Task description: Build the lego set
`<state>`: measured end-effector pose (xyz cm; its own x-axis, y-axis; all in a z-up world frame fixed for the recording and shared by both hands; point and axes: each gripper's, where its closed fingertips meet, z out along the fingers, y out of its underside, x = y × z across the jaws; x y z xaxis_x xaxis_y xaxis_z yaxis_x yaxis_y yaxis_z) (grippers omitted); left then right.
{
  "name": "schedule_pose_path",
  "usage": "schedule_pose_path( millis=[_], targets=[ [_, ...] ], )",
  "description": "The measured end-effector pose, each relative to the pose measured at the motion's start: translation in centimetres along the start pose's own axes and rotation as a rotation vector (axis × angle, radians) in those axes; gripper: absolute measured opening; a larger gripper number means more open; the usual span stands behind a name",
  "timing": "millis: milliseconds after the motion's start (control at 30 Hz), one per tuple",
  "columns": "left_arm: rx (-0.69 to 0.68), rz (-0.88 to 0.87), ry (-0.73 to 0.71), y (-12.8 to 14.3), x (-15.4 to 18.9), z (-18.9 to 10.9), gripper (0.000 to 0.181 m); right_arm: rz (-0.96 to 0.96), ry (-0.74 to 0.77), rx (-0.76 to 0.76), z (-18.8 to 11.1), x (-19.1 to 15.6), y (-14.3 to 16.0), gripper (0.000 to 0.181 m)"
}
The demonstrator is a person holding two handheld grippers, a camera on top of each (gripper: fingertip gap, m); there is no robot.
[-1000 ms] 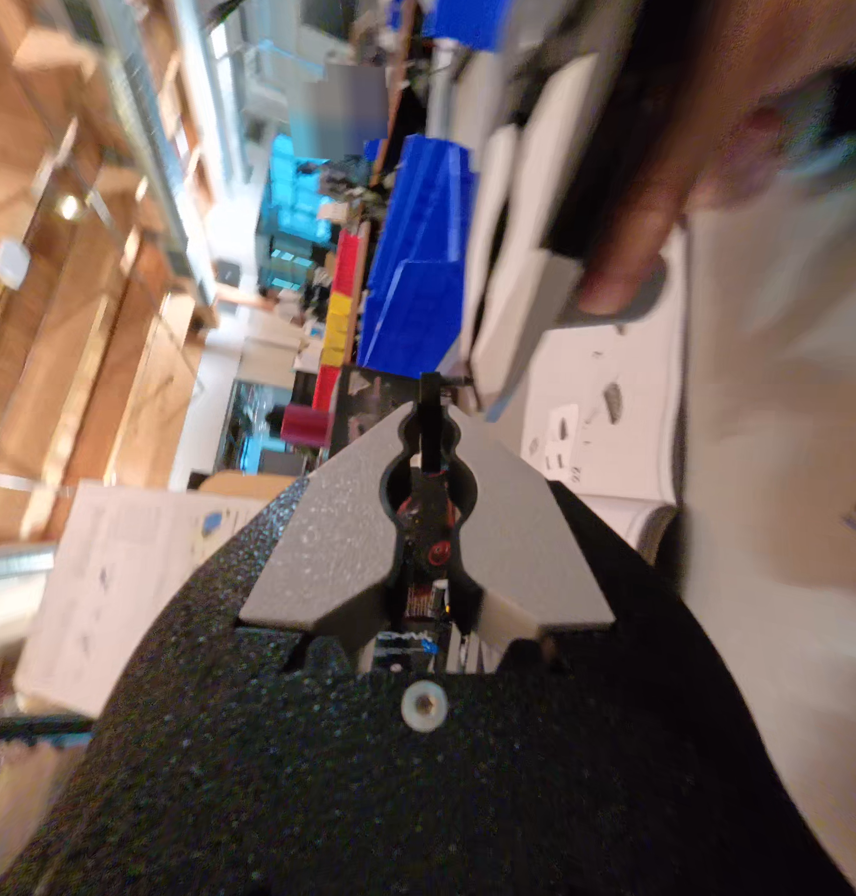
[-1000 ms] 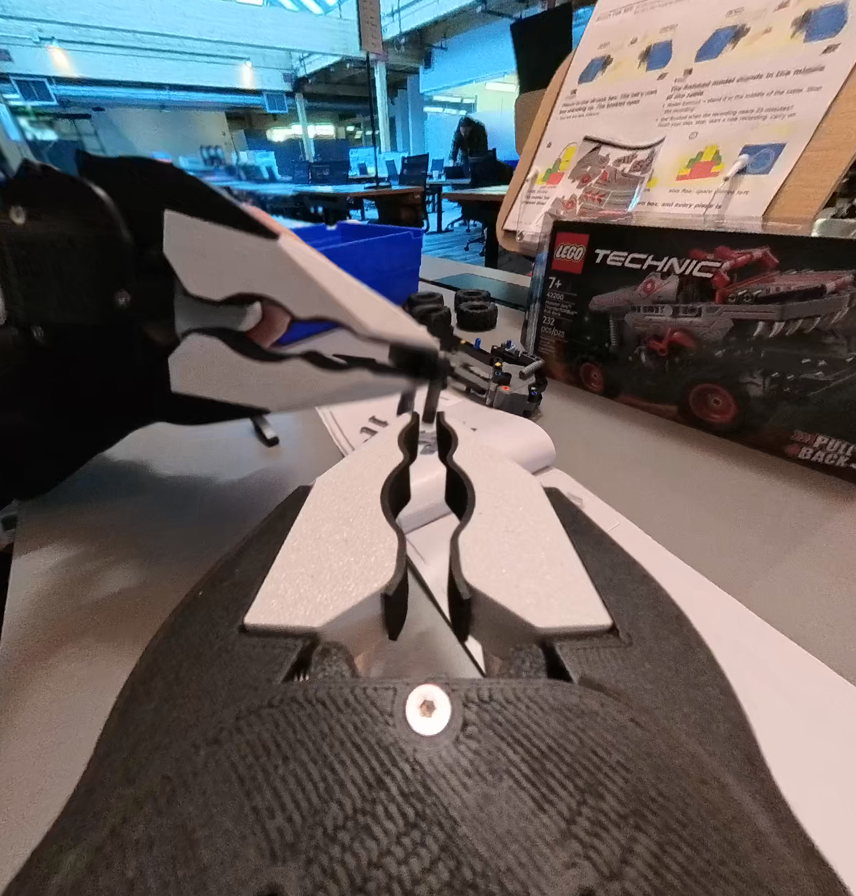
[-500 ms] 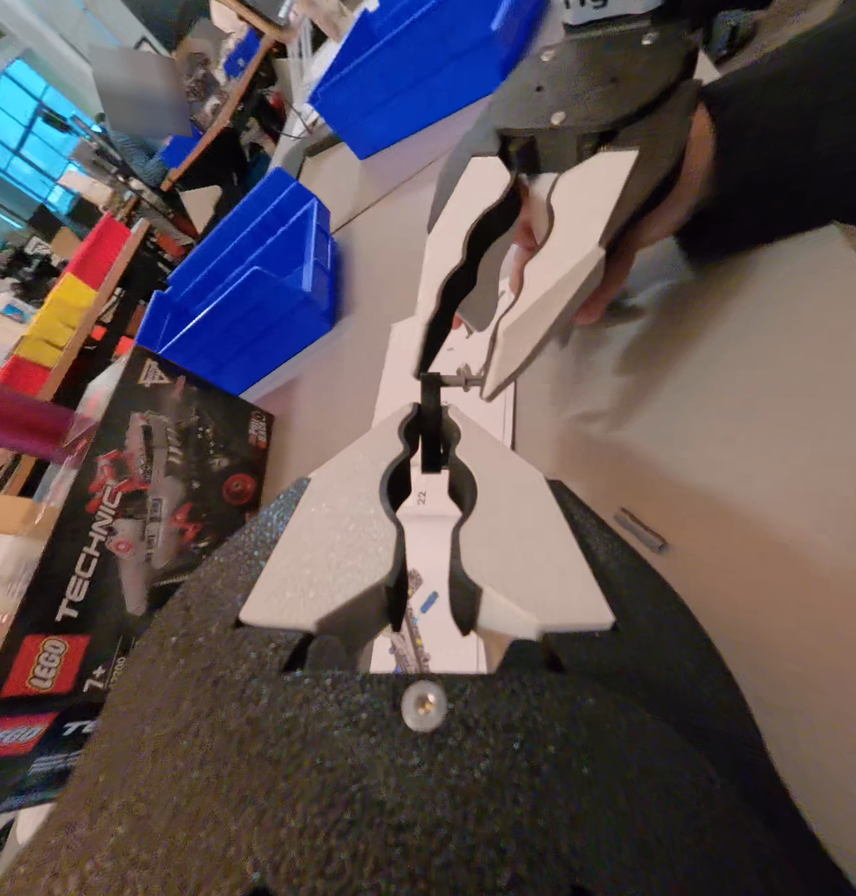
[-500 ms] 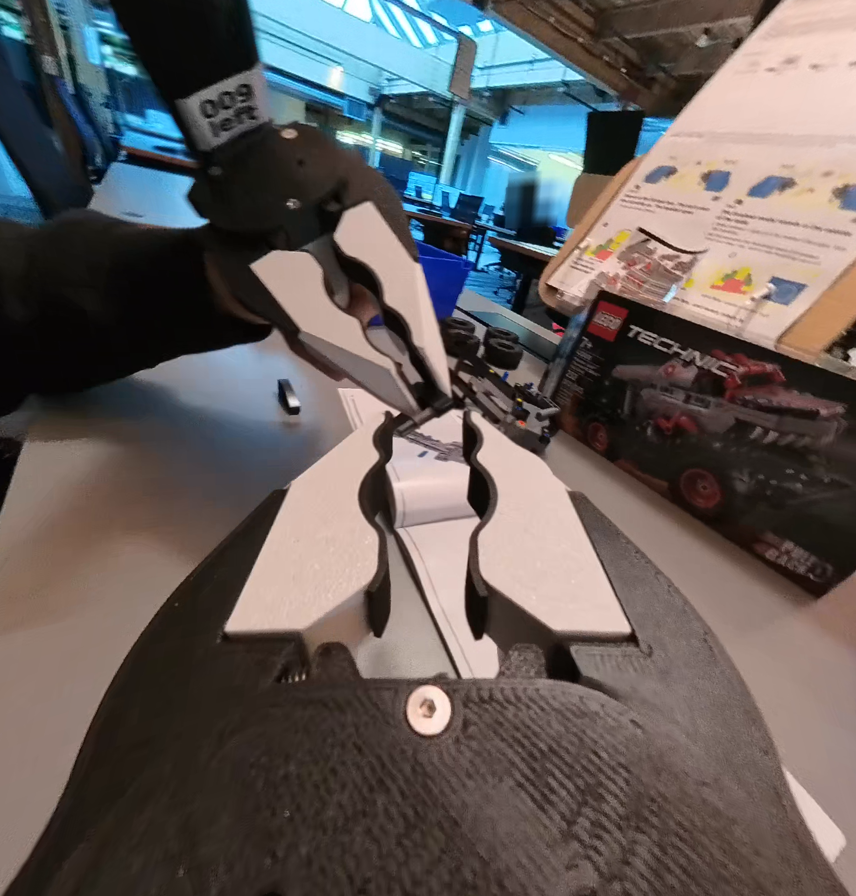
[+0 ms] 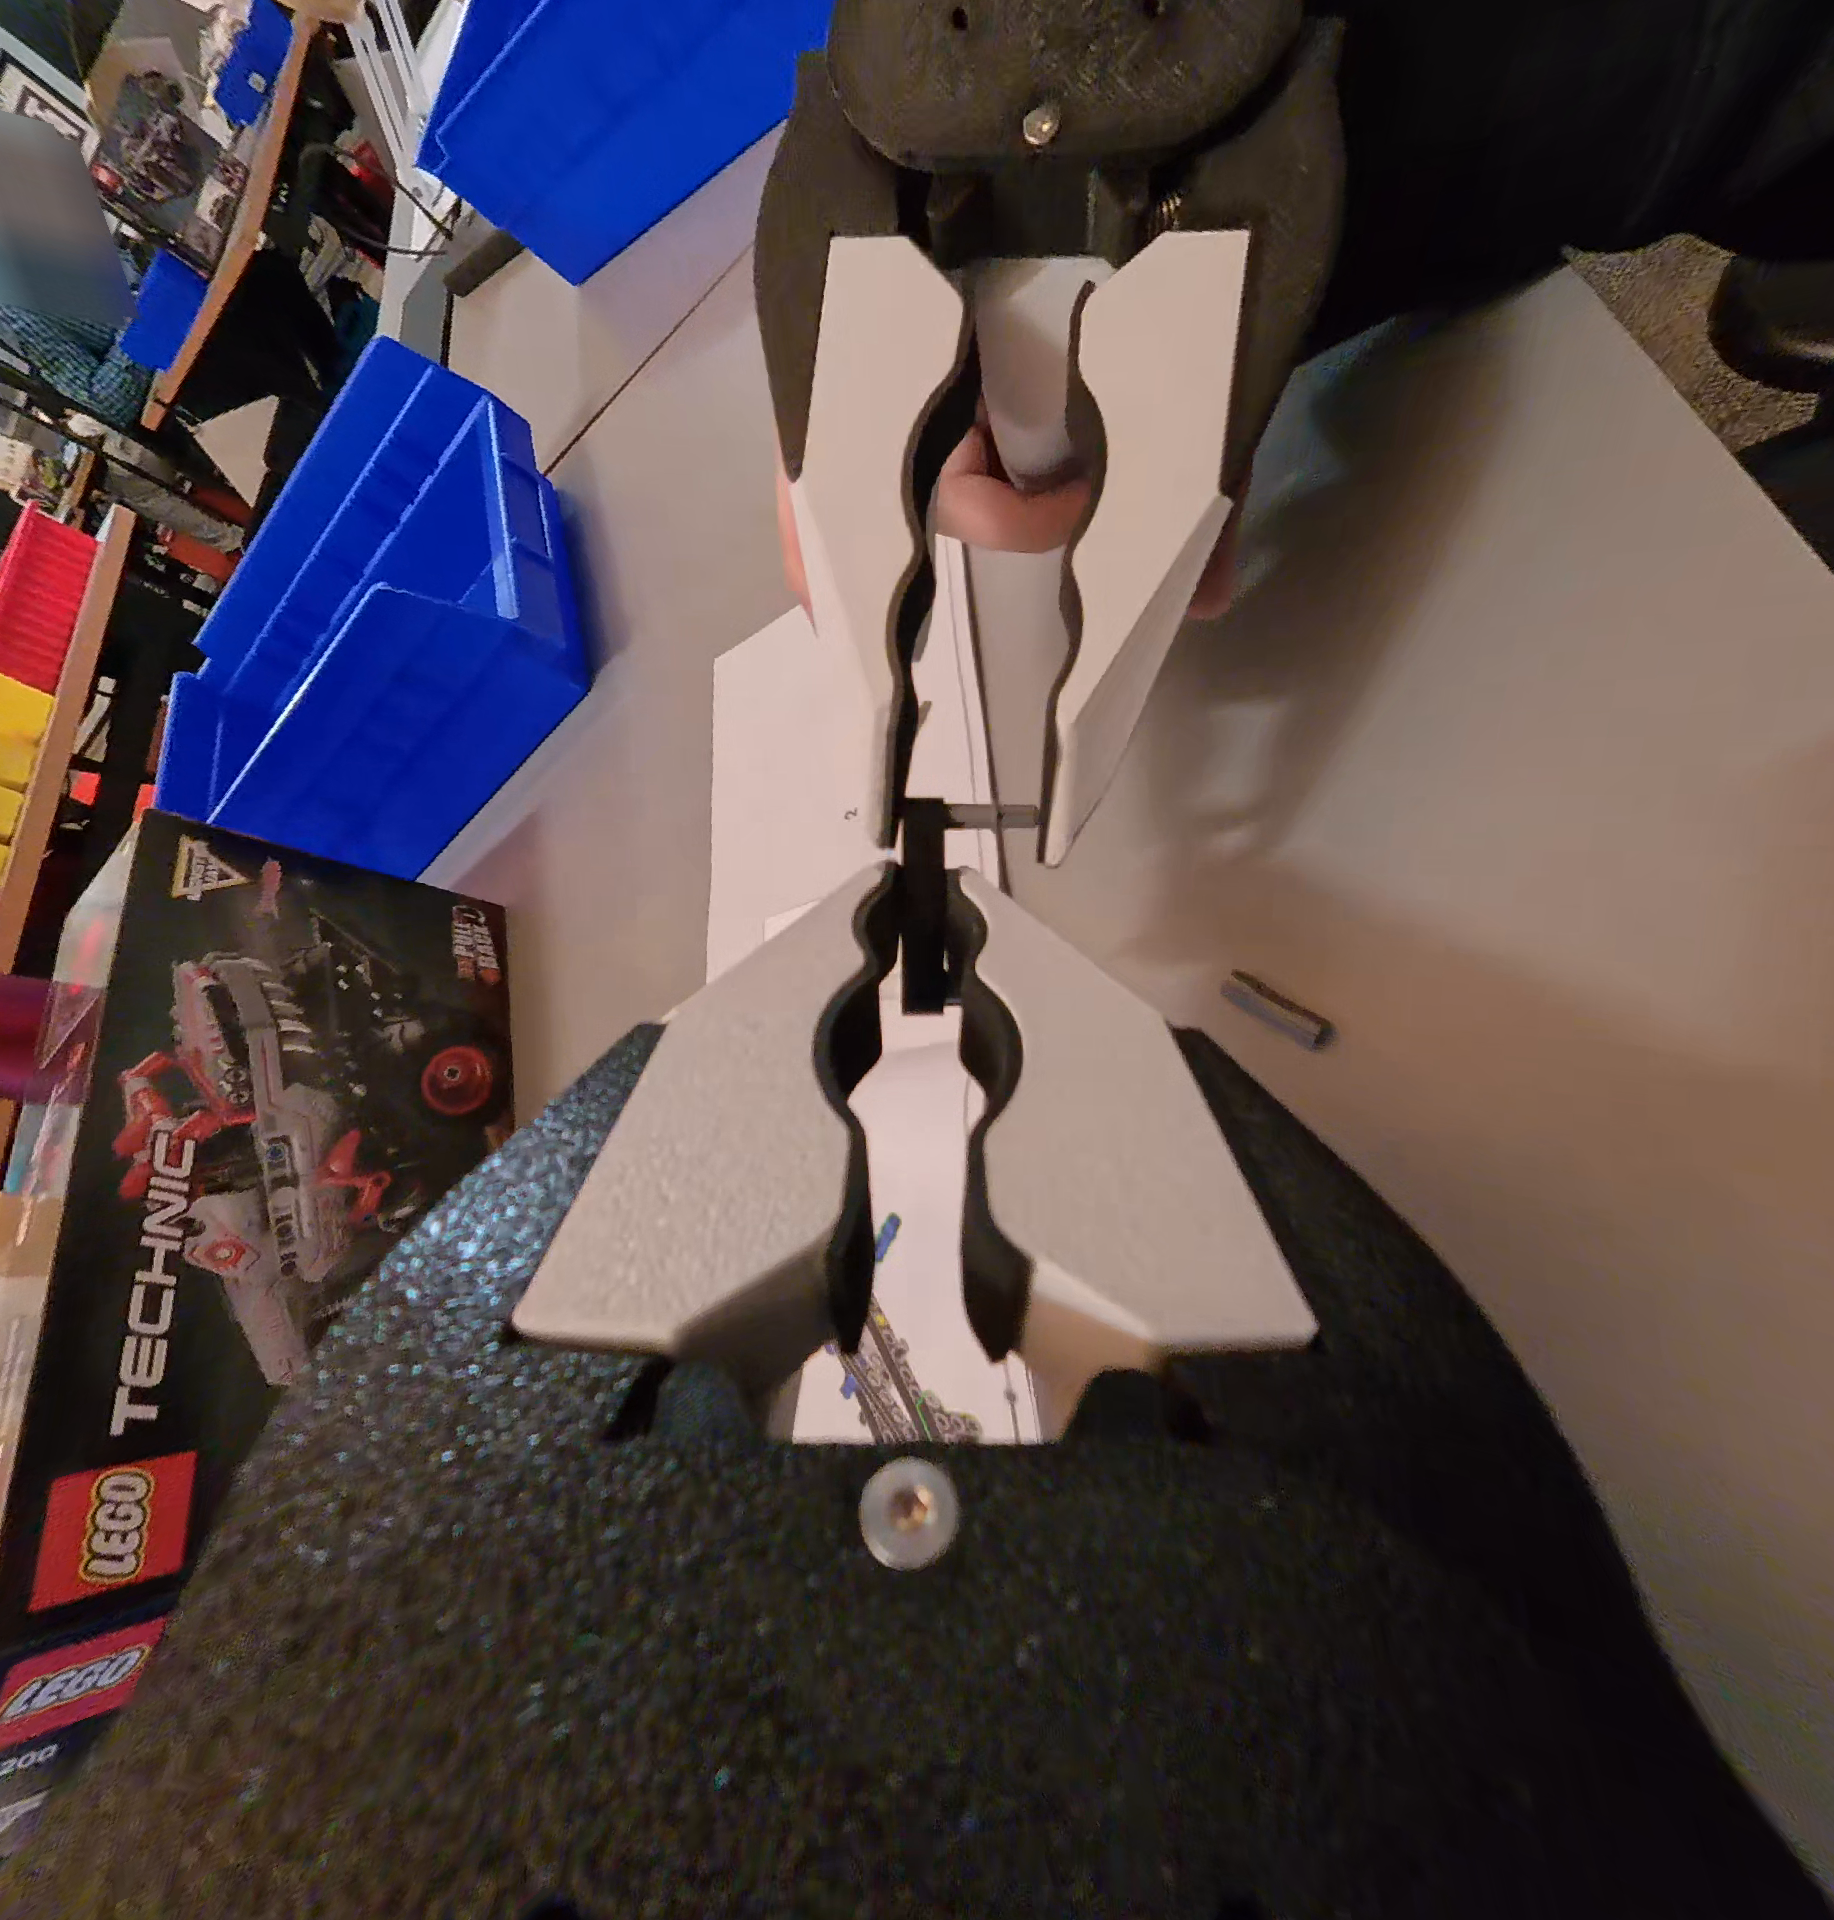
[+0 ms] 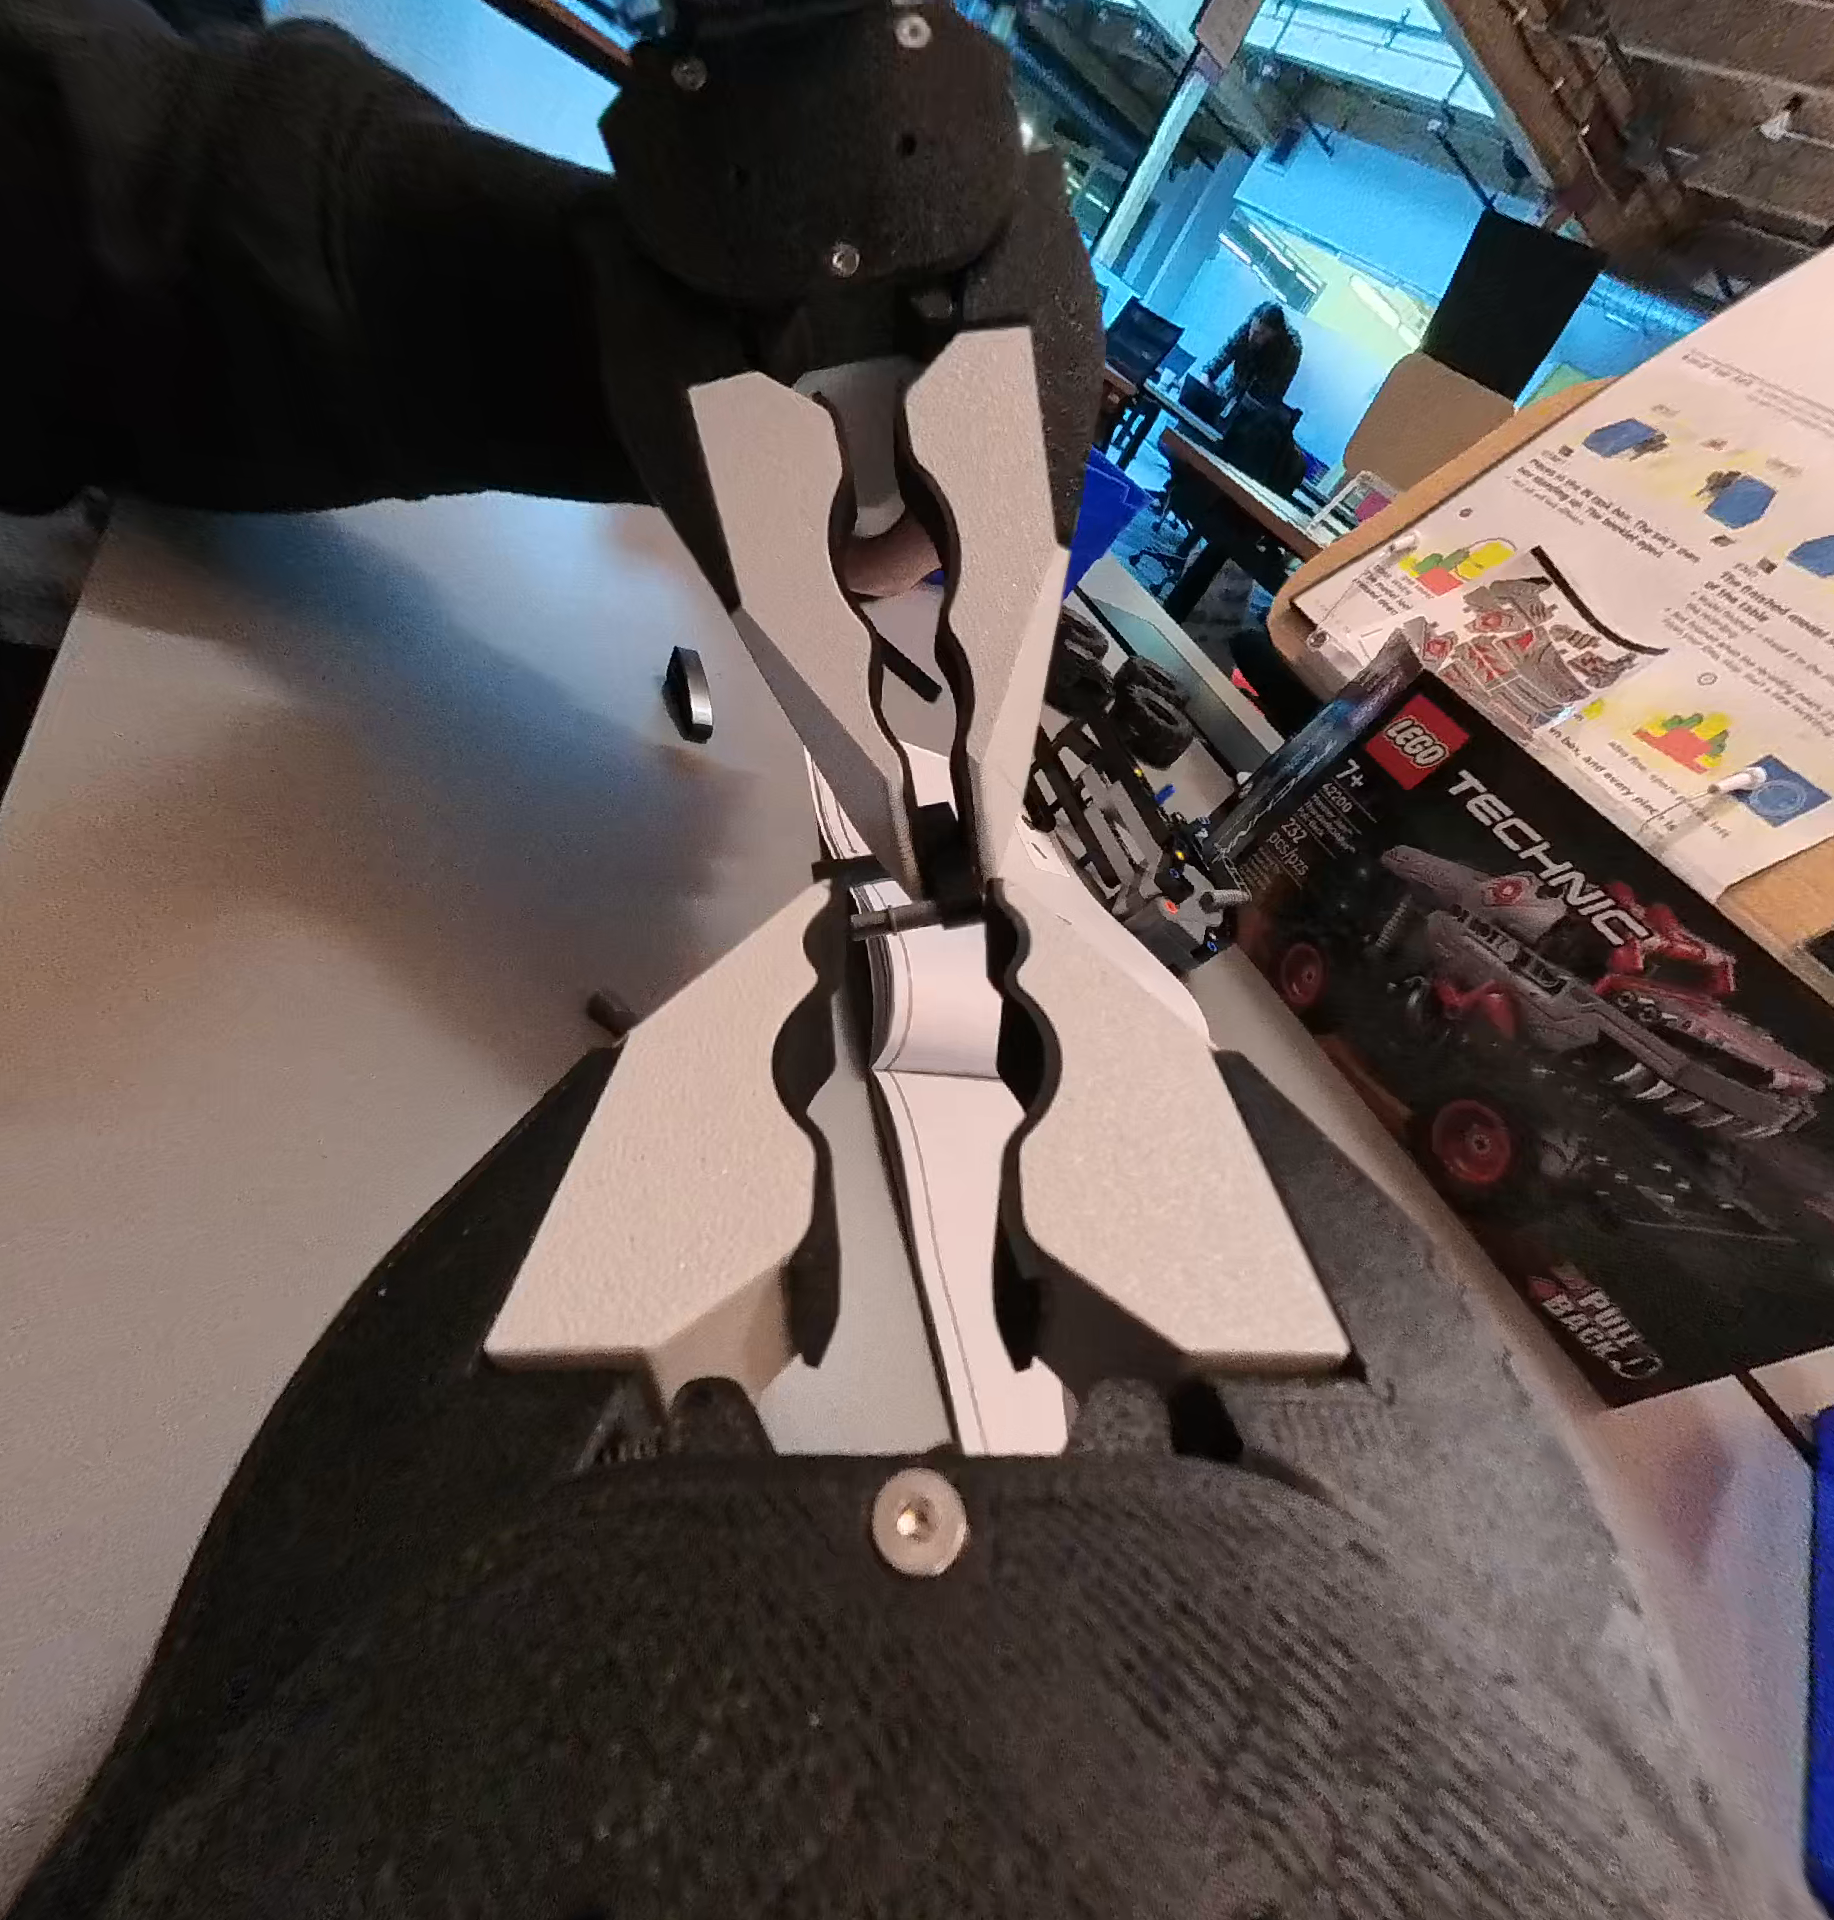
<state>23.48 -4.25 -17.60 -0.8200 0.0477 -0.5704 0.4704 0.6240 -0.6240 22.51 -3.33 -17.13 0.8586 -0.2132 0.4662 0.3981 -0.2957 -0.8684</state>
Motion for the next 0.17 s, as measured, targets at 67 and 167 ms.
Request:
schedule_pose_path(
  millis=[67,167],
  targets=[
    [0.002,-0.003,0.007,0.06,0.12,-0.15,0.006,-0.022,-0.001,-0.015,0.12,-0.11,0.00,0.024],
    [-0.009,0.002,0.018,0.21,0.39,-0.33,0.006,-0.048,-0.006,-0.036,0.34,-0.31,0.05,0.024]
  ],
)
